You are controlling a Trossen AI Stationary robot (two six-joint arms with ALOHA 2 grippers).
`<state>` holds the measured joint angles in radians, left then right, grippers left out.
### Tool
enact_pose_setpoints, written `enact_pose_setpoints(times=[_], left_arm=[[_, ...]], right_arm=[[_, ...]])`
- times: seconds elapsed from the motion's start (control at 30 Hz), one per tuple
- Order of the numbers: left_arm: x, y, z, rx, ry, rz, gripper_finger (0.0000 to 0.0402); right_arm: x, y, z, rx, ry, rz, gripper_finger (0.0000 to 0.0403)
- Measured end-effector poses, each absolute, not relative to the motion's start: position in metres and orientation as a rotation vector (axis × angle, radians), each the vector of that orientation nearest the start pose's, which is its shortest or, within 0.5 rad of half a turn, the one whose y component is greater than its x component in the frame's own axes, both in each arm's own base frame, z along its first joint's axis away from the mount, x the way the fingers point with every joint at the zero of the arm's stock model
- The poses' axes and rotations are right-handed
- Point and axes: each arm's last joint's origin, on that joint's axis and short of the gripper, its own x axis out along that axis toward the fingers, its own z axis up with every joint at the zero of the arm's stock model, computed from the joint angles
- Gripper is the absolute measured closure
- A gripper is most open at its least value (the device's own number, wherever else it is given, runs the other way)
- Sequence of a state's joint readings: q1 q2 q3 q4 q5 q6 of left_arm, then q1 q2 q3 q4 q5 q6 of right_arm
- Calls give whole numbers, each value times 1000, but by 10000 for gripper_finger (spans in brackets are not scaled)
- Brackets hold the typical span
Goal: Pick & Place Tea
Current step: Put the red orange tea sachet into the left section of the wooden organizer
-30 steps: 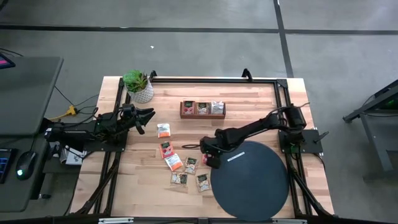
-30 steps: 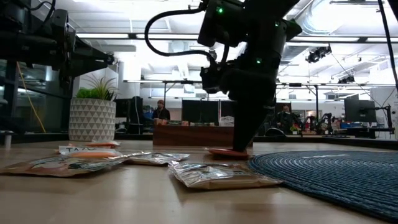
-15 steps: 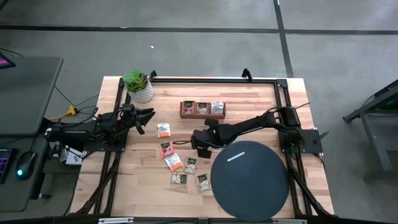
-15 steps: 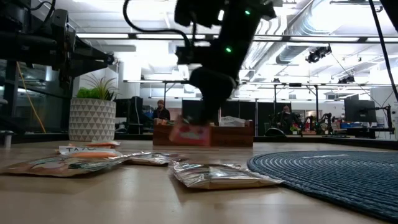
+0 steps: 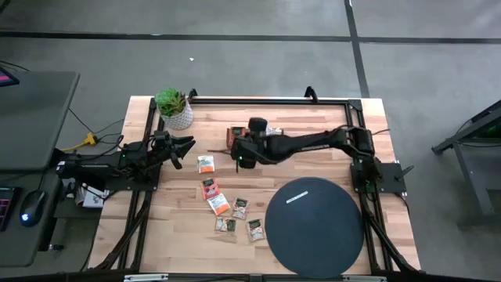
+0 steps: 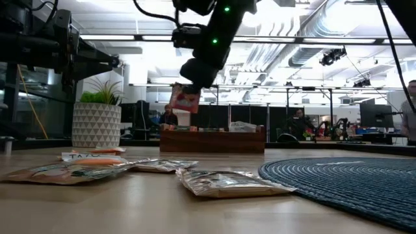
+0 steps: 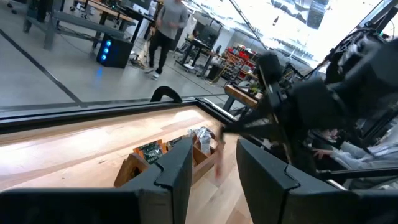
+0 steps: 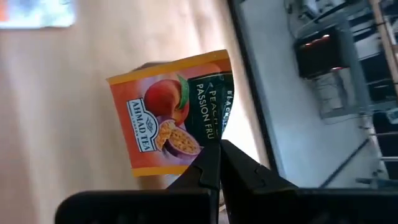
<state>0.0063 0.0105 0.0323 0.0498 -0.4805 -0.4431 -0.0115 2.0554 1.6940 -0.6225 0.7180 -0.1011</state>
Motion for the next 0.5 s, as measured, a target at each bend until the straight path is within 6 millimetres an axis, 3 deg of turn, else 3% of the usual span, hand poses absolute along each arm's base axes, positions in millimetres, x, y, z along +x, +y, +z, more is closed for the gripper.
enact_pose_setpoints(times=[0.23, 0.5], left_arm=[[93, 14, 178, -451, -177, 463, 278], [93, 14, 178, -451, -177, 463, 278]], right_arm=[[468, -49, 233, -489, 985, -654, 403], [475, -68, 211, -481, 1050, -663, 403]])
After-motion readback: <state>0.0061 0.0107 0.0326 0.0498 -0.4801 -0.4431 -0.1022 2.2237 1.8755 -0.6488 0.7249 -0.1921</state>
